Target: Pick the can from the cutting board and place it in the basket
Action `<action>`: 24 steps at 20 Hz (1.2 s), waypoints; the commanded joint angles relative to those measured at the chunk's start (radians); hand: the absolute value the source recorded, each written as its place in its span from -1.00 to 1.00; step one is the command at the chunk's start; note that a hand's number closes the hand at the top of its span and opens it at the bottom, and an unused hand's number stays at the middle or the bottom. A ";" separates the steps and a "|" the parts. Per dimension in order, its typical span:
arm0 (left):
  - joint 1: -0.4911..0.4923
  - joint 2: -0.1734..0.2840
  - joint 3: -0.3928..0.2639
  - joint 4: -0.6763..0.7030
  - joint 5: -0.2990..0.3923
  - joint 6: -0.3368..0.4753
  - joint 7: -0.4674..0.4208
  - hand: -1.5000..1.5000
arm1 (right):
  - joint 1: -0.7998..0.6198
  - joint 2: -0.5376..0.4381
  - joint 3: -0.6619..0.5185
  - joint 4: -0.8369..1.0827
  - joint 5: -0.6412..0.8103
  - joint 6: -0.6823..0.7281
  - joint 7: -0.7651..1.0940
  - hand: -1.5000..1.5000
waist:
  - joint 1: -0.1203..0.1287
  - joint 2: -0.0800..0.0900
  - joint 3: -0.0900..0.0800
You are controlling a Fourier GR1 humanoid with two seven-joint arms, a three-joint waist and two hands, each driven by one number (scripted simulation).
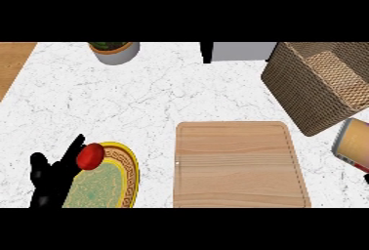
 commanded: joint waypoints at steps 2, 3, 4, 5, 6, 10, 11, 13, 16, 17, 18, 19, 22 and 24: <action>0.032 0.008 0.000 0.064 0.006 -0.031 0.015 0.00 | -0.179 -0.142 -0.213 0.119 -0.221 0.020 0.172 1.00 | 0.024 0.009 -0.009; -0.010 -0.014 -0.020 0.062 -0.013 -0.001 0.057 0.00 | -0.230 -0.183 -0.194 0.130 -0.227 0.021 0.234 1.00 | 0.026 0.011 -0.009; -0.034 0.009 -0.012 0.072 -0.011 -0.017 0.077 0.00 | -0.283 -0.225 -0.211 0.227 -0.243 0.035 0.221 1.00 | 0.033 0.014 -0.008; -0.061 -0.020 -0.026 0.114 -0.023 -0.012 0.047 0.00 | -0.315 -0.240 -0.201 0.271 -0.232 0.033 0.223 1.00 | 0.032 0.015 -0.008; 0.011 -0.018 -0.026 0.088 -0.029 -0.011 0.017 0.00 | -0.309 -0.285 -0.240 0.307 -0.253 0.076 0.213 1.00 | 0.033 0.012 -0.008; -0.065 0.016 0.015 0.123 0.004 -0.046 0.069 0.00 | -0.435 -0.325 -0.158 0.470 -0.201 0.062 0.215 1.00 | 0.045 0.018 -0.008; 0.050 0.021 0.000 0.052 0.002 -0.067 0.003 0.00 | -0.413 -0.335 -0.162 0.523 -0.172 0.098 0.160 1.00 | 0.054 0.016 -0.007; -0.029 -0.009 -0.024 0.053 -0.014 -0.031 0.088 0.00 | -0.485 -0.352 -0.115 0.607 -0.103 0.091 0.094 1.00 | 0.054 0.019 -0.007; -0.018 -0.017 -0.012 0.095 -0.037 -0.018 0.025 0.00 | -0.539 -0.331 -0.062 0.736 -0.045 0.085 0.007 1.00 | 0.058 0.020 -0.007; -0.053 -0.015 -0.017 0.068 -0.035 -0.012 0.081 0.00 | -0.518 -0.303 -0.058 0.787 -0.001 0.068 -0.071 1.00 | 0.055 0.021 -0.006; -0.001 -0.018 -0.014 0.090 -0.031 -0.037 -0.002 0.00 | -0.560 -0.305 -0.021 0.808 0.029 0.054 -0.067 1.00 | 0.061 0.020 -0.007; -0.073 -0.055 -0.057 0.098 -0.061 0.004 0.084 0.00 | -0.603 -0.280 0.015 0.810 0.043 0.025 -0.051 1.00 | 0.058 0.022 -0.007; -0.023 -0.042 -0.025 0.039 -0.054 0.012 0.074 0.00 | -0.589 -0.274 -0.020 0.961 0.039 0.062 -0.166 1.00 | 0.048 0.016 -0.006; -0.013 -0.021 -0.012 0.085 -0.044 -0.028 0.031 0.00 | -0.677 -0.260 0.021 1.017 0.059 0.044 -0.118 1.00 | 0.055 0.018 -0.007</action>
